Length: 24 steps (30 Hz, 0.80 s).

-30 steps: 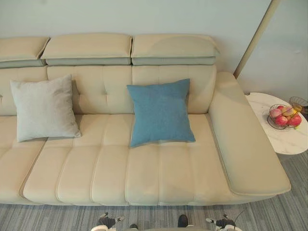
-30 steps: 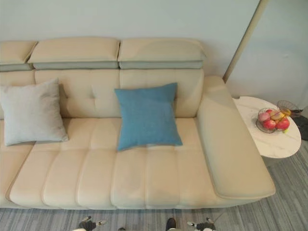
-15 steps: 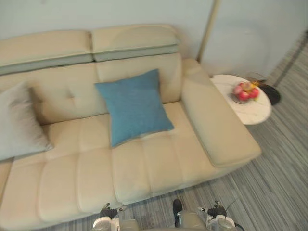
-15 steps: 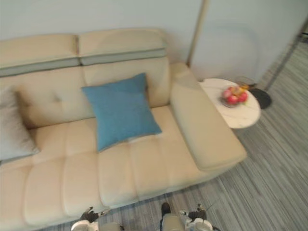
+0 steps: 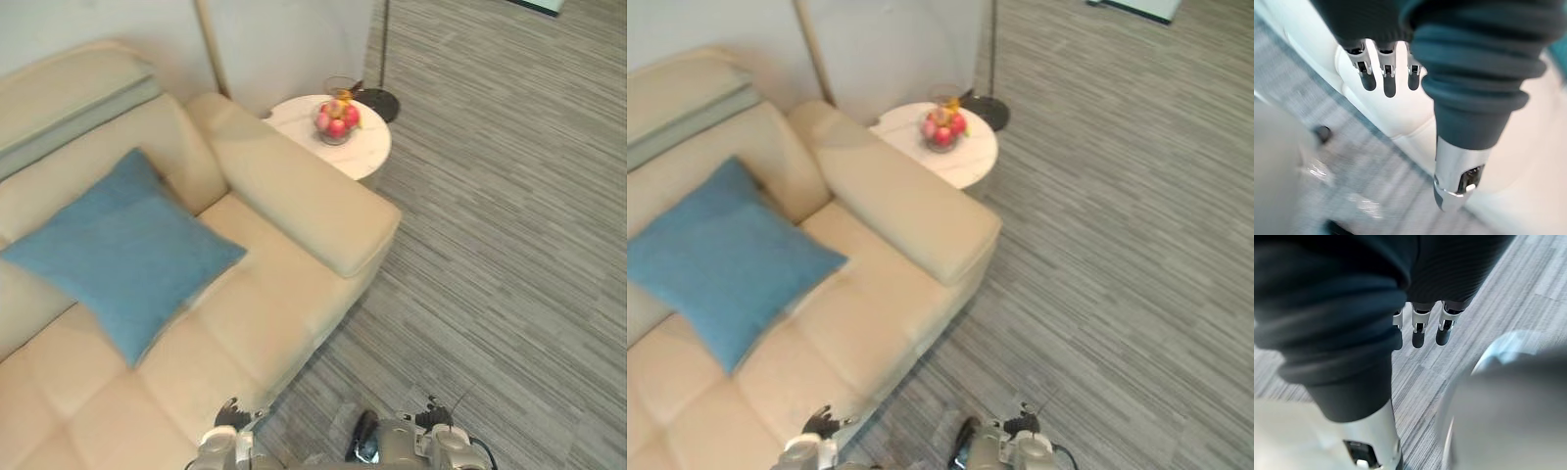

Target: Pick up cushions and gather them together orderly.

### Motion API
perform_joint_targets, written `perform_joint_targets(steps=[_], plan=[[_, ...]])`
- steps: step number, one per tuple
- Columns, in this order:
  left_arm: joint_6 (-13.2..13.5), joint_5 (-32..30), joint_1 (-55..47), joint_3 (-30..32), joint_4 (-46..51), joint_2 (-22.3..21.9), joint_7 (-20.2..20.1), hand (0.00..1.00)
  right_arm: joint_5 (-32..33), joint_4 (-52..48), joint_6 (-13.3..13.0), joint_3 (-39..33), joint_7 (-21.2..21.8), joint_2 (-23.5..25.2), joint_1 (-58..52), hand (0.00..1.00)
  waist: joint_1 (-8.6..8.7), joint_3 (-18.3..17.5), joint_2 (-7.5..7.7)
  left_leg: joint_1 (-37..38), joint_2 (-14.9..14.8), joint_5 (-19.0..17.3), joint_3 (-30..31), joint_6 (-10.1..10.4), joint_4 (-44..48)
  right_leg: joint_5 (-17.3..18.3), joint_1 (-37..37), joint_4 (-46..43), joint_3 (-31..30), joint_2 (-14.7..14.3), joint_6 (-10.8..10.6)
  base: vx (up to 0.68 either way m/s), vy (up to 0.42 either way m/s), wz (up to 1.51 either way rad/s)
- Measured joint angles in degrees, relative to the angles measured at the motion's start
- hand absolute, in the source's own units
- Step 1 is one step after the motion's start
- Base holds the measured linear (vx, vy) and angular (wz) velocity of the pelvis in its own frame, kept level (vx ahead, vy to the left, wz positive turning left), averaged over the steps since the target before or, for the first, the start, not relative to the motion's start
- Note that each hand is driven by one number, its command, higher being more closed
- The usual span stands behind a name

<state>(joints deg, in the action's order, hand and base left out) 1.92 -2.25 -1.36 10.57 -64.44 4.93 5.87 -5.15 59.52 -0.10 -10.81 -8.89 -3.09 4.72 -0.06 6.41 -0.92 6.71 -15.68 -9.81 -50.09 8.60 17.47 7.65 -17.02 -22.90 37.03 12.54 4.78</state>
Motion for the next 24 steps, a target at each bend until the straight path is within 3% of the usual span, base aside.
perform_joint_targets(steps=[1,2,3,4,5,6,7,8,9,10,11,12,14,15,16,17,18,19,22,24], plan=[[0.1,0.0,0.2,-0.5,-0.3,-0.4,0.0,0.00,0.0,0.5,0.2,0.2,0.0,-0.6,-0.1,0.00,0.04,0.1,-0.20,0.0,-1.9,0.0,0.7,1.2,3.1,0.0,0.9,2.3,-3.1,-2.3,0.0,0.19,-0.337,-1.26],[0.4,0.0,0.3,-0.7,-0.3,-1.4,-0.1,0.00,0.0,1.1,0.5,0.3,-0.1,-1.7,-0.5,0.00,0.15,0.0,-0.29,0.7,-1.9,-1.4,1.9,2.8,1.0,-0.1,1.4,3.6,-5.2,-3.8,0.1,0.18,-0.342,-1.46],[1.0,-0.4,0.9,-0.9,-0.3,-2.7,-0.2,0.00,0.0,1.4,0.5,0.3,-0.2,-3.4,-1.1,0.00,1.09,-0.6,-2.15,0.5,-2.7,3.0,3.3,1.0,-0.7,0.4,1.3,3.4,-6.5,-6.5,0.3,0.11,-0.236,-1.02],[1.2,-0.4,1.0,-0.9,-0.2,-2.9,-0.2,0.00,0.0,1.5,0.4,0.3,-0.2,-3.8,-1.2,0.00,1.23,-0.5,-2.32,0.3,-3.6,2.8,3.1,1.3,0.9,0.8,1.2,3.1,-6.8,-7.2,0.5,0.12,-0.233,-1.25],[1.1,-0.4,1.1,-0.4,0.3,-2.8,-0.3,0.00,0.1,2.0,0.4,0.5,-0.1,-3.9,-1.6,0.00,1.47,-0.7,-1.47,0.0,-6.1,3.2,3.9,0.1,8.6,3.6,1.2,2.8,-8.8,-8.6,0.2,0.12,-0.202,-1.07],[1.0,-0.4,1.1,-0.4,0.3,-2.6,-0.2,0.00,0.2,2.2,0.4,0.5,-0.3,-3.8,-1.8,0.00,1.54,-0.4,-1.27,-1.1,-7.4,4.2,6.1,-3.4,12.6,3.7,1.5,2.9,-10.6,-9.8,0.6,0.17,-0.256,-1.41],[0.9,-0.4,0.9,-0.4,0.4,-2.6,-0.3,0.00,0.3,2.4,0.4,0.5,-0.4,-3.6,-2.5,0.00,1.60,0.2,-0.99,-4.2,-8.8,8.4,12.7,-11.2,20.2,3.5,3.1,4.7,-13.2,-11.1,1.0,0.24,-0.216,-1.47],[1.2,-0.3,1.0,-0.5,1.5,-2.3,-0.3,0.00,0.6,2.6,0.6,0.6,-0.5,-3.8,-2.8,0.00,1.38,1.7,-0.77,-9.0,-6.8,2.0,24.5,-10.0,28.3,3.6,5.7,6.8,-17.6,-12.8,1.9,0.21,-0.163,-1.41],[1.1,-0.2,1.1,-0.6,2.1,-2.3,-0.3,0.00,0.7,2.7,0.7,0.5,-0.6,-3.9,-3.0,0.00,1.17,2.1,-0.91,-10.2,-5.4,0.0,27.6,-9.0,29.8,3.8,6.5,7.3,-18.9,-13.2,2.1,0.28,-0.073,-1.56],[1.2,0.3,1.0,-1.1,3.1,-2.3,-0.3,0.00,0.7,3.2,0.7,0.1,-0.8,-4.1,-3.5,0.00,0.68,2.9,-0.71,-13.0,-1.1,-3.7,32.8,-6.9,30.6,3.6,8.4,8.4,-22.2,-13.8,2.3,0.26,-0.017,-1.47],[1.3,0.4,1.0,-2.1,3.4,-2.1,-0.3,0.00,0.7,4.3,0.7,-0.3,-0.9,-4.4,-3.6,0.00,0.37,3.4,-0.33,-16.1,3.2,-6.4,35.5,-6.9,28.5,3.5,10.1,9.2,-25.7,-14.0,2.3,0.32,-0.008,-1.45],[1.3,0.4,1.0,-2.7,3.7,-2.0,-0.3,0.00,0.7,4.4,0.7,-0.5,-0.9,-4.5,-3.6,0.00,0.26,3.6,-0.05,-17.2,4.9,-7.0,36.7,-6.5,27.0,3.5,10.8,9.5,-26.9,-14.0,2.1,0.30,0.039,-1.30],[1.6,1.5,1.4,-3.1,4.3,-2.8,-0.4,0.00,0.8,4.1,0.6,-2.7,-1.2,-4.1,-3.4,0.00,-0.70,4.5,-1.12,-21.1,12.9,-8.1,45.0,-4.8,14.5,3.3,13.4,10.0,-33.5,-15.0,1.8,0.29,0.096,-1.42],[1.7,1.7,1.6,-3.1,4.3,-3.0,-0.4,0.00,0.8,4.1,0.6,-2.8,-1.3,-4.1,-3.3,0.00,-0.88,4.7,-1.42,-21.7,14.3,-7.8,47.5,-4.4,11.4,3.2,13.8,10.2,-34.7,-15.3,1.4,0.28,0.136,-1.49],[1.6,2.1,1.7,-3.1,4.3,-3.3,-0.5,0.00,0.8,4.1,0.6,-3.6,-1.3,-3.8,-3.0,0.00,-1.34,4.7,-1.89,-21.8,17.1,-5.6,54.0,-2.9,4.1,3.7,15.0,10.8,-36.9,-15.7,0.3,0.27,0.152,-1.48],[1.6,2.2,1.6,-2.8,4.3,-4.1,-0.4,0.00,0.8,3.6,0.6,-3.8,-1.3,-2.9,-3.5,0.00,-2.35,4.4,-2.40,-21.1,17.3,3.1,55.7,-5.8,1.8,4.9,16.1,10.9,-39.2,-16.5,-1.4,0.29,0.164,-1.48],[1.6,2.3,1.7,-2.4,4.2,-4.2,-0.5,0.00,0.7,2.8,0.7,-3.8,-1.4,-2.1,-3.7,0.00,-2.60,4.2,-2.73,-20.5,17.1,2.2,54.4,-7.8,2.7,5.8,16.8,10.4,-40.3,-16.4,-2.1,0.31,0.163,-1.25],[1.6,2.3,2.0,-2.2,4.4,-3.9,-0.7,0.00,0.7,-0.2,0.6,-3.8,-1.3,-0.7,-4.7,0.00,-2.37,4.5,-1.68,-18.8,17.0,0.8,51.7,-8.4,2.7,7.4,16.6,7.2,-41.0,-15.5,-4.2,0.30,0.145,-0.96],[1.4,2.3,2.3,-1.4,4.7,-3.5,-0.8,0.00,0.8,-2.6,0.3,-3.8,-1.2,1.6,-5.7,0.00,-2.87,4.0,0.31,-15.7,17.0,-0.8,46.4,-9.3,0.6,9.3,11.9,-3.1,-40.3,-13.6,-7.0,0.24,0.125,-0.79],[1.4,2.3,2.3,-1.4,4.6,-3.0,-0.7,0.00,0.8,-2.4,0.3,-4.3,-1.2,2.5,-5.8,0.00,-3.12,3.3,1.54,-13.5,17.2,-0.7,43.9,-9.5,-1.5,9.7,11.0,-4.7,-37.1,-11.8,-7.7,0.23,0.080,-0.71]])
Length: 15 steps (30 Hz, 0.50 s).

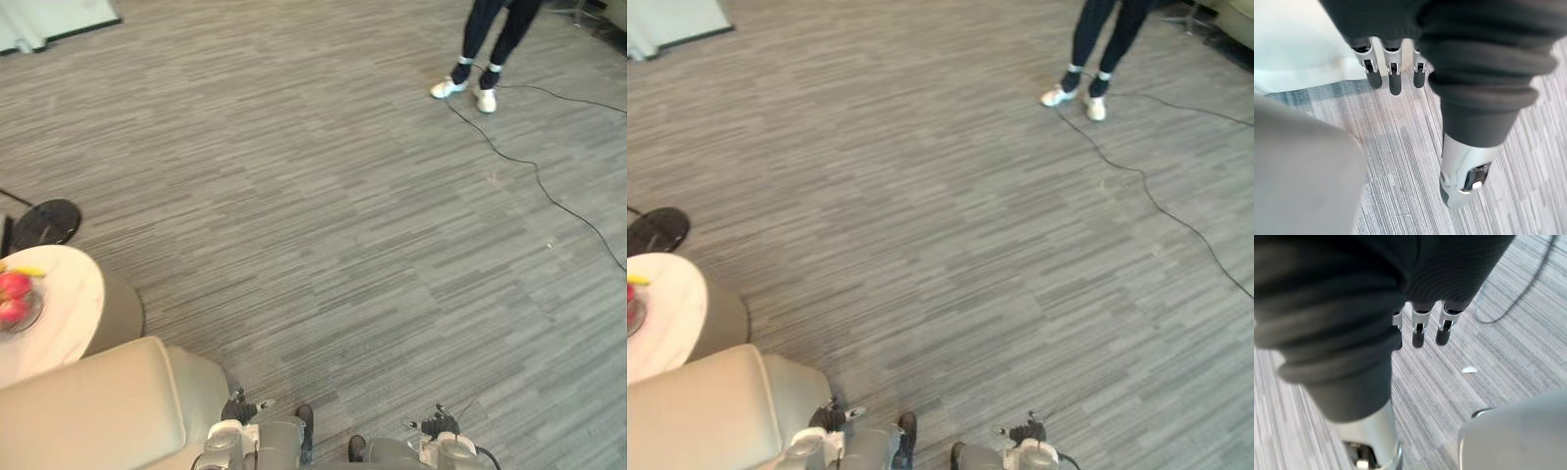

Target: Pick up cushions and gather them together orderly.

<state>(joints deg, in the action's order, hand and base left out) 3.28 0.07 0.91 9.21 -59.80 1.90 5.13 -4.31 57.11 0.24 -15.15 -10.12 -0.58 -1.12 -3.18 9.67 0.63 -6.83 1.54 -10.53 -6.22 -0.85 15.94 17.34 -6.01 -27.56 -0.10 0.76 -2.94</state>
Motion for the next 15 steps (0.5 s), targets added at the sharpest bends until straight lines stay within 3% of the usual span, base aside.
perform_joint_targets(steps=[4,5,7,10,12,13,14,15], plan=[[-0.3,0.0,0.1,-0.3,-0.7,0.3,-0.1,0.00,0.2,0.6,-0.3,-0.4,0.1,0.6,0.7,0.00,-0.03,-0.6,0.41,3.8,-2.1,0.0,-6.0,-0.1,-3.6,-0.8,0.0,5.7,11.3,4.9,0.9,0.14,-0.029,-0.82],[-0.3,0.0,0.2,-2.2,-1.0,0.9,-0.2,0.00,0.5,2.2,-0.3,-0.3,0.1,0.6,2.0,0.00,0.00,-0.6,0.47,3.9,-3.6,0.0,-8.1,0.0,-4.5,-4.7,-0.8,14.2,12.6,5.5,0.8,0.13,-0.134,-0.95],[-0.4,0.0,0.8,-2.9,-1.7,1.1,-0.3,0.00,0.6,2.9,-0.1,-0.5,0.1,0.3,3.1,0.00,0.07,-0.3,-0.11,4.6,-5.5,-0.3,-9.3,0.6,-5.9,-8.8,-2.8,15.8,13.7,5.7,-0.1,0.08,-0.183,-1.00],[-1.1,0.0,2.5,-4.3,-3.4,1.6,-0.3,0.00,1.1,2.7,0.0,-0.4,0.1,-0.7,5.7,0.00,0.26,1.2,-2.29,7.6,-11.7,-0.9,-13.1,4.6,-8.1,-11.2,-9.8,13.6,18.9,6.6,-0.5,0.11,-0.233,-0.96],[-1.2,0.0,2.2,-4.7,-4.0,2.2,-0.3,0.00,1.1,2.6,0.0,-0.4,0.1,-1.1,4.9,0.00,0.79,1.5,-1.30,11.4,-12.7,-0.8,-14.8,6.7,-9.4,-15.6,-11.4,15.2,20.4,9.5,-0.5,0.26,-0.352,-0.40],[-1.1,0.0,1.9,-4.6,-3.9,2.6,-0.3,0.00,1.0,2.6,0.1,-0.3,0.1,-1.1,3.8,0.00,1.17,1.3,0.44,13.9,-12.4,-1.7,-15.0,8.8,-9.8,-17.8,-11.6,15.0,20.3,11.6,-0.7,0.32,-0.430,-0.30],[-1.1,-0.1,1.7,-4.6,-3.9,2.3,-0.4,0.00,2.0,2.4,-0.1,-0.3,0.0,-2.4,4.0,0.00,1.59,0.8,-0.70,16.0,-15.0,-2.4,-15.0,10.4,-9.8,-14.7,-13.5,7.4,20.3,9.9,0.1,0.31,-0.437,-0.34],[-1.1,-0.2,1.5,-4.6,-3.9,2.1,-0.4,0.00,2.0,2.4,-0.2,-0.2,0.1,-2.8,4.0,0.00,1.62,0.1,-1.14,15.6,-15.8,-2.3,-14.7,10.4,-9.0,-11.5,-15.5,3.9,20.1,9.5,0.2,0.30,-0.432,-0.44]])
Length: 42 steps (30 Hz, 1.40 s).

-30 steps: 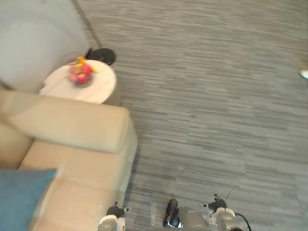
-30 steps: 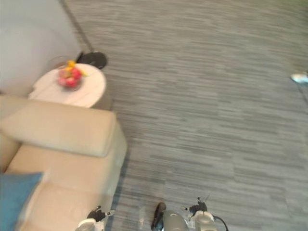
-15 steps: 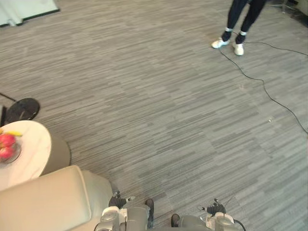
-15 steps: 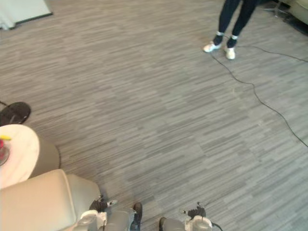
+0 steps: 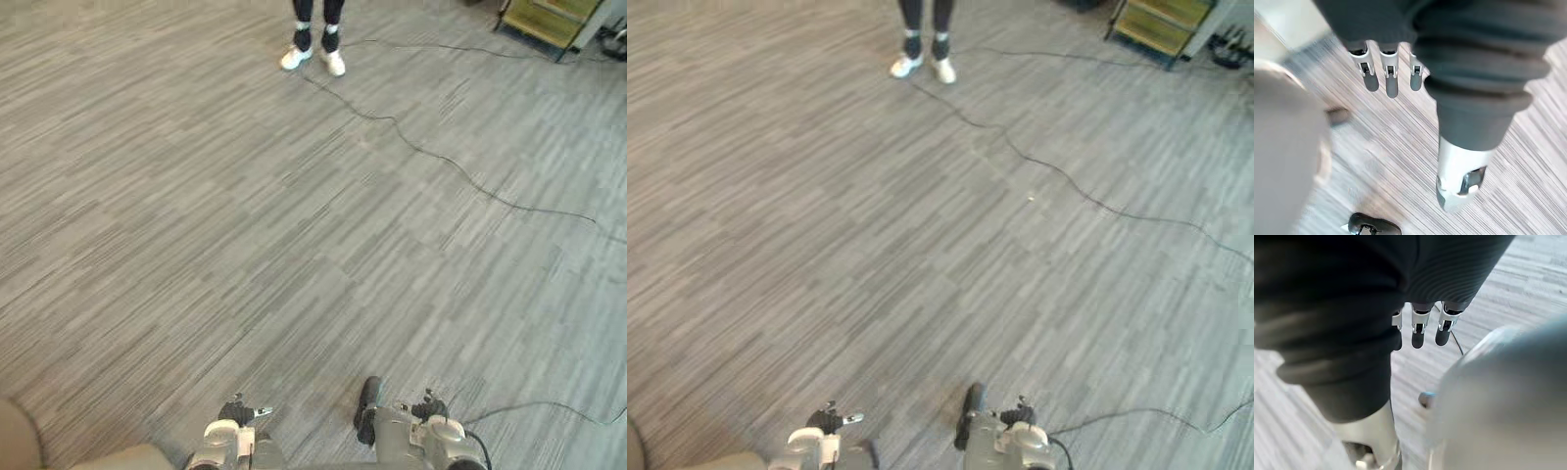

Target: Pick up cushions and gather them together orderly.

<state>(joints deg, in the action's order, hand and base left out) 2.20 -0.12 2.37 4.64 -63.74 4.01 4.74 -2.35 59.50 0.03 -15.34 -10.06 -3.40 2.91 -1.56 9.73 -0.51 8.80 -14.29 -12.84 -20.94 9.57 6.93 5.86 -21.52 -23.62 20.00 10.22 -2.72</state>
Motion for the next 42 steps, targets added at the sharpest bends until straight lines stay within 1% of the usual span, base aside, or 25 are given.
perform_joint_targets(steps=[1,2,3,5,7,8,10,12,14,15,16,17,19,20,21,22,25,29,31,32,33,35,37,39,42], plan=[[0.0,-0.4,0.1,0.0,0.1,-0.4,0.0,0.00,0.0,0.2,-0.1,-0.1,0.0,-0.7,0.0,0.00,0.35,-0.5,-0.51,-1.0,-1.7,0.0,1.1,0.0,2.9,3.3,-1.5,-3.6,-0.2,-0.9,0.5,0.37,-0.540,-0.42],[0.0,-0.9,-0.4,0.1,0.1,-1.5,0.0,0.00,0.1,0.6,-0.1,-0.5,0.0,-1.4,-0.2,0.00,0.80,-0.9,-2.38,-6.1,-6.4,0.4,6.3,-0.5,15.9,6.4,-0.3,-4.1,-0.3,-4.5,1.6,0.31,-0.464,-0.37],[0.0,-0.9,-0.5,0.2,0.1,-1.6,0.0,0.00,0.1,0.6,-0.1,-0.5,0.0,-1.5,-0.2,0.00,0.81,-0.9,-2.66,-7.1,-7.0,0.9,7.4,-1.1,18.3,6.7,0.1,-4.0,-0.2,-5.1,1.9,0.37,-0.462,-0.33],[0.5,-0.9,-1.9,2.1,2.6,-1.6,0.3,0.00,0.1,1.0,0.0,-1.4,-0.3,-1.9,-1.3,0.00,0.71,0.4,-4.16,-16.9,-11.2,8.0,16.1,-7.6,44.8,8.8,8.1,-0.9,-0.6,-10.4,5.3,0.40,-0.362,-0.35],[1.2,-0.9,-2.1,2.1,4.5,-0.9,0.2,0.00,0.3,2.3,0.0,-1.4,-0.6,-1.7,-1.7,0.00,0.05,0.9,-3.48,-20.9,-8.5,5.2,17.5,-4.8,55.5,10.1,14.0,1.4,-2.2,-11.6,7.8,0.41,-0.266,-0.47],[1.3,-0.8,-1.9,1.1,4.9,-0.9,0.2,0.00,0.9,2.5,0.0,-1.4,-0.9,-1.4,-2.0,0.00,-0.08,0.9,-2.17,-24.0,-4.6,3.3,16.7,-4.1,56.1,10.3,17.8,4.5,-3.7,-11.9,8.1,0.50,-0.272,-0.44],[1.7,-0.7,-1.7,0.4,6.7,-1.5,0.2,0.00,2.6,2.4,-0.1,-1.5,-1.2,-1.3,-2.1,0.00,-0.68,0.9,-2.04,-28.1,-0.5,0.6,14.4,-4.4,51.9,10.2,21.4,8.4,-6.1,-12.7,8.4,0.44,-0.171,-0.55],[2.0,-0.7,-0.9,0.5,7.1,-2.6,0.1,0.00,4.0,2.5,-0.1,-2.7,-1.4,-0.9,-1.8,0.00,-1.52,1.0,-1.93,-30.6,4.3,-0.6,10.9,-4.6,37.4,9.5,25.0,12.0,-9.2,-12.9,7.9,0.51,-0.083,-0.83],[2.0,-0.6,-0.7,0.5,7.1,-3.2,0.2,0.00,4.9,2.4,-0.1,-4.6,-1.5,-0.2,-1.4,0.00,-2.10,1.1,-1.80,-30.7,9.3,2.6,10.8,-5.0,18.1,9.9,29.0,15.7,-12.3,-12.7,7.2,0.55,-0.012,-0.93],[2.0,-0.4,-0.6,0.6,7.4,-3.1,0.2,0.00,4.9,2.1,-0.2,-4.9,-1.8,0.7,-1.5,0.00,-2.51,1.2,-1.43,-30.5,10.8,8.4,10.9,-6.0,12.0,10.6,31.0,17.3,-13.7,-12.2,5.9,0.57,0.053,-1.07],[2.0,-0.2,-0.6,0.7,7.2,-2.9,0.5,0.00,4.9,2.1,-0.2,-4.8,-1.9,1.1,-1.9,0.00,-3.02,0.7,-0.27,-29.2,12.5,12.5,10.4,-9.5,10.2,11.0,32.9,18.6,-15.8,-11.3,5.3,0.63,0.065,-0.77],[1.7,-0.2,-0.2,0.8,7.0,-2.6,0.6,0.00,5.0,1.7,-0.2,-4.8,-2.0,2.0,-2.1,0.00,-2.53,0.1,0.54,-28.4,13.4,12.2,9.9,-10.4,10.1,10.9,33.2,18.6,-16.0,-9.8,4.9,0.71,0.066,-0.46],[1.3,-0.2,0.0,1.1,7.4,-3.0,0.5,0.00,5.0,-0.2,-0.2,-5.2,-1.8,3.7,-3.8,0.00,-2.68,0.2,1.74,-27.3,12.9,8.1,8.4,-12.8,13.8,9.4,32.0,12.6,-17.2,-8.9,2.3,0.76,0.086,-0.30],[1.1,-0.2,-0.1,1.0,7.2,-2.6,0.5,0.00,5.0,-0.5,-0.2,-5.2,-1.8,4.7,-4.7,0.00,-3.34,-0.3,2.80,-22.9,13.0,5.7,7.1,-12.3,13.5,8.0,27.4,-3.0,-16.9,-8.1,0.1,0.63,0.087,-0.40],[1.0,-0.2,-0.1,0.9,7.1,-2.6,0.5,0.00,5.0,-0.8,-0.3,-5.2,-1.7,4.7,-4.8,0.00,-3.21,-0.3,2.92,-21.6,13.1,5.1,7.2,-12.4,13.1,6.6,25.6,-7.6,-16.6,-7.9,-1.7,0.61,0.072,-0.26],[0.6,-0.2,0.2,0.3,6.8,-2.9,0.4,0.00,5.0,-2.6,-0.5,-5.2,-1.6,4.6,-5.8,0.00,-2.55,-0.2,2.70,-17.1,12.9,2.4,8.1,-12.1,11.2,0.4,18.9,-23.2,-15.6,-6.4,-4.0,0.47,0.034,0.00],[-0.2,-0.2,0.3,-0.3,5.9,-3.8,0.4,0.00,5.1,-4.8,-1.0,-4.8,-1.2,4.5,-6.6,0.00,-1.48,-0.1,2.70,-9.2,12.8,-0.3,9.2,-11.5,8.8,6.6,8.5,-37.3,-11.9,-2.9,-1.0,0.59,-0.061,0.16],[-0.3,0.0,0.3,0.5,5.7,-4.9,0.6,0.00,5.0,-7.1,-1.8,-4.7,-1.0,4.4,-6.4,0.00,-0.76,0.5,0.96,1.6,8.3,-0.6,9.3,-11.2,2.6,10.0,-0.1,-19.0,-6.6,-2.2,0.7,0.55,-0.202,0.21],[-0.1,0.2,0.2,0.0,5.7,-4.6,0.7,0.00,4.7,-6.9,-2.3,-4.6,-0.8,4.4,-6.3,0.00,0.73,-0.4,2.06,3.4,8.3,-2.5,10.8,-8.0,0.4,2.7,-1.4,-0.4,-10.2,-2.4,-0.9,0.66,-0.384,0.50],[-0.1,0.2,0.2,0.0,4.1,-5.1,0.8,0.00,4.8,-6.1,-2.4,-4.8,-0.7,3.6,-5.5,0.00,0.69,-0.5,0.59,5.6,6.2,-3.8,13.0,-6.1,-0.2,-2.7,-1.7,-2.3,-10.9,-4.1,1.7,0.57,-0.316,0.11],[-0.2,0.2,0.1,0.0,3.3,-5.6,0.8,0.00,4.5,-6.0,-2.3,-4.6,-0.8,2.7,-5.2,0.00,0.46,-1.2,-0.77,5.1,5.2,-3.3,13.9,-6.2,1.0,-0.8,-2.2,-3.6,-11.1,-5.2,2.2,0.45,-0.245,-0.16],[-0.2,0.2,-0.8,1.1,3.4,-7.0,1.0,0.00,4.8,-6.1,-2.3,-5.3,-1.4,2.5,-5.3,0.00,1.44,-1.5,-2.33,0.8,3.5,-0.6,17.1,-4.5,13.8,5.5,-0.5,-7.2,-9.3,-5.6,4.1,0.54,-0.297,0.11],[-0.2,0.3,-0.6,2.3,4.5,-7.0,1.1,0.00,4.8,-6.3,-2.2,-4.7,-1.5,2.7,-5.7,0.00,1.50,-1.2,-2.84,-7.2,1.3,5.1,19.8,-3.7,32.6,7.2,4.3,-5.1,-7.8,-6.5,5.1,0.52,-0.275,0.29],[0.0,0.4,-1.2,3.4,6.7,-7.0,1.2,0.00,4.9,-6.3,-2.3,-3.7,-1.7,3.1,-6.5,0.00,0.14,-1.0,-2.64,-15.0,-1.4,5.4,17.8,-3.3,50.0,8.1,11.4,-1.5,-7.3,-7.8,6.4,0.44,-0.166,0.03],[0.0,1.5,-1.5,2.7,8.9,-7.1,1.1,0.00,5.9,-6.4,-2.2,-2.0,-2.4,3.4,-7.3,0.00,-0.75,-0.5,-1.61,-24.0,-2.4,3.1,9.3,-5.8,52.3,9.8,21.5,5.6,-7.3,-7.1,5.1,0.42,-0.063,0.03]])
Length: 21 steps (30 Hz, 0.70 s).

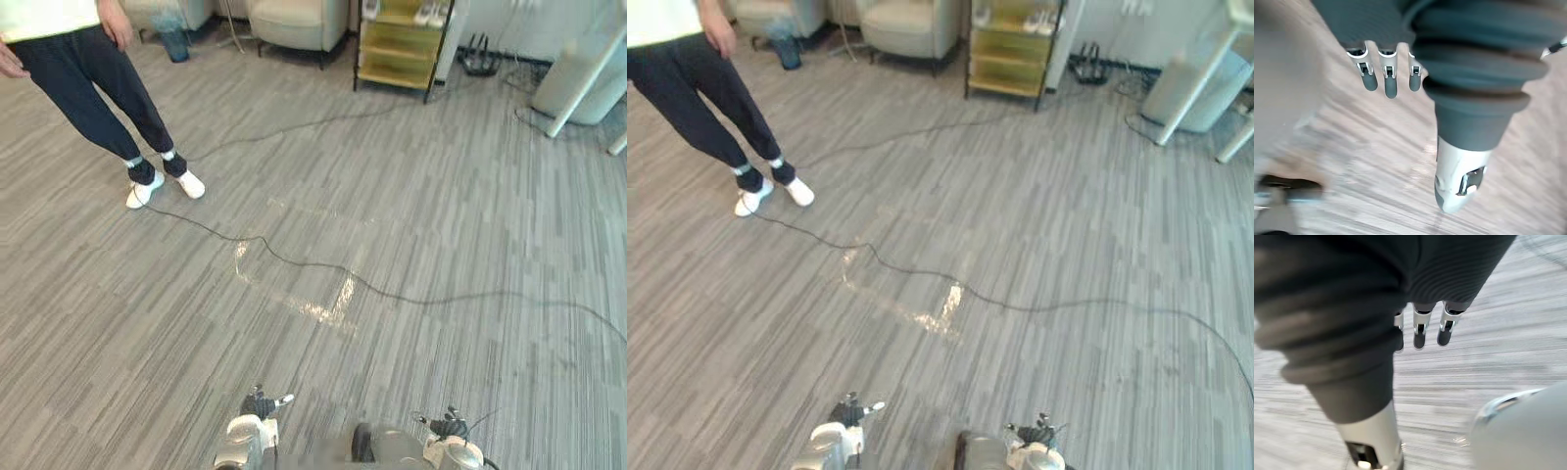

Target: Pick up cushions and gather them together orderly.

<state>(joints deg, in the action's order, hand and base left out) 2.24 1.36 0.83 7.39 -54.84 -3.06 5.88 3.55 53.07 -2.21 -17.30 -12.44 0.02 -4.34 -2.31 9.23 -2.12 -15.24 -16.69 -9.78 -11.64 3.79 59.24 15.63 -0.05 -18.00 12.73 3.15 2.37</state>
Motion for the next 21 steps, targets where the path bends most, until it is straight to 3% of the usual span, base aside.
perform_joint_targets(steps=[2,4,5,6,7,9,10,11,12,13,14,16,18,20,21], plan=[[0.6,0.0,-0.2,-0.2,0.8,0.0,0.1,0.00,1.1,-0.4,0.0,0.1,-0.2,0.0,-0.1,0.00,-0.34,-0.1,-0.21,-3.3,0.5,-1.3,-4.3,-0.5,-7.6,0.8,3.5,2.6,0.1,0.4,-1.1,0.38,0.058,0.02],[1.1,0.0,-0.1,-0.7,0.8,0.0,0.1,0.00,1.0,-0.3,0.2,-0.2,-0.7,0.2,-0.4,0.00,-0.90,-0.1,-0.02,-4.0,3.1,-1.1,-8.0,-0.1,-24.5,1.4,7.0,5.1,0.3,1.4,-2.3,0.48,0.128,0.03],[1.1,0.0,0.2,-0.8,0.7,0.0,0.1,0.00,1.0,0.1,0.3,-0.5,-1.1,0.4,-0.3,0.00,-1.03,-0.2,0.20,-4.0,5.5,1.1,-8.2,0.0,-34.3,2.1,8.5,6.4,0.3,2.2,-3.3,0.51,0.161,-0.05],[1.1,0.0,0.1,-1.5,0.6,0.2,0.2,0.00,1.0,0.6,0.3,-0.5,-1.2,0.3,-0.4,0.00,-1.22,-0.4,0.34,-3.6,7.2,6.3,-7.7,-0.6,-39.4,2.7,9.3,7.5,-0.2,2.5,-4.3,0.77,0.252,-0.12],[1.1,0.0,0.4,-2.4,-0.7,1.0,0.4,0.00,0.8,2.4,0.8,-0.4,-1.3,1.8,-0.1,0.00,-1.04,-2.6,2.40,-3.9,10.5,6.8,-7.7,-4.1,-39.6,2.0,10.1,9.1,-2.4,4.7,-4.5,0.57,0.182,-0.08],[0.8,0.0,0.7,-2.3,-1.1,1.1,0.4,0.00,0.7,2.0,0.7,-0.5,-1.4,2.2,-0.3,0.00,-0.75,-2.8,3.15,-4.4,10.8,5.3,-8.1,-5.5,-36.8,0.1,10.0,8.1,-4.2,5.9,-5.3,0.54,0.204,0.08],[0.9,0.0,0.7,-2.3,-1.0,1.2,0.4,0.00,-0.2,1.9,0.8,-0.6,-1.4,2.2,-0.4,0.00,-1.06,-2.8,3.42,-4.1,10.8,3.7,-8.3,-6.7,-34.3,-1.5,9.6,4.5,-6.2,6.0,-6.4,0.66,0.285,0.14],[0.8,0.0,0.6,-3.4,-1.7,1.8,0.4,0.00,-1.4,1.9,0.8,-0.6,-1.4,2.3,-0.6,0.00,-0.93,-3.0,3.65,-0.6,11.3,1.4,-8.1,-6.5,-34.2,-4.7,6.6,-6.5,-7.9,6.5,-7.8,0.51,0.214,0.10],[0.7,0.0,0.6,-4.0,-2.2,2.0,0.4,0.00,-1.6,1.9,0.9,-0.6,-1.3,2.3,-0.7,0.00,-0.85,-3.2,3.73,0.7,11.6,0.7,-8.0,-6.3,-35.1,-5.9,5.3,-10.5,-8.3,6.7,-8.4,0.61,0.220,0.14],[0.6,0.0,0.7,-5.1,-3.2,2.4,0.4,0.00,-2.2,1.7,0.8,-0.5,-1.2,2.1,-0.8,0.00,-0.73,-3.3,3.69,4.2,12.3,-1.4,-7.3,-5.6,-37.6,-10.1,1.2,-20.8,-9.3,7.2,-10.1,0.49,0.106,0.22],[0.1,0.0,0.7,-5.6,-3.3,2.8,0.5,0.00,-3.6,1.5,0.7,-0.4,-1.1,2.1,-0.8,0.00,-0.35,-3.2,4.17,7.1,13.4,-2.8,-6.5,-5.6,-39.2,-9.3,-3.7,-32.1,-10.6,8.0,-10.4,0.48,0.056,0.28],[-0.3,-0.1,0.6,-5.7,-3.3,2.7,0.5,0.00,-3.6,0.4,0.9,-0.5,-1.0,1.9,-0.9,0.00,-0.19,-2.8,4.33,12.3,14.0,-4.9,-5.7,-5.1,-41.0,-5.9,-9.6,-41.1,-9.6,8.0,-8.2,0.45,-0.043,0.25],[-0.4,-0.1,0.3,-5.6,-4.0,2.5,0.5,0.00,-3.5,-0.6,0.8,-0.1,-0.9,1.6,-1.8,0.00,0.43,-2.5,3.86,18.7,13.7,-5.6,-4.8,-4.8,-44.2,-1.4,-13.8,-41.0,-5.8,7.6,-5.2,0.44,-0.093,0.29],[-0.4,-0.1,0.3,-5.6,-4.4,2.4,0.6,0.00,-3.6,-0.8,0.5,0.0,-0.8,1.2,-1.0,0.00,1.29,-2.4,3.34,22.8,12.6,-5.6,-4.5,-4.8,-47.6,0.8,-18.1,-31.8,-1.7,6.5,-3.8,0.40,-0.158,0.34],[-0.3,-0.1,0.6,-5.5,-4.4,2.3,0.5,0.00,-3.6,-0.8,0.5,-0.1,-0.6,1.2,-0.4,0.00,2.08,-2.4,3.15,23.9,11.8,-6.1,-3.3,-3.4,-49.1,0.1,-19.6,-23.1,-0.5,5.6,-4.0,0.41,-0.225,0.56]])
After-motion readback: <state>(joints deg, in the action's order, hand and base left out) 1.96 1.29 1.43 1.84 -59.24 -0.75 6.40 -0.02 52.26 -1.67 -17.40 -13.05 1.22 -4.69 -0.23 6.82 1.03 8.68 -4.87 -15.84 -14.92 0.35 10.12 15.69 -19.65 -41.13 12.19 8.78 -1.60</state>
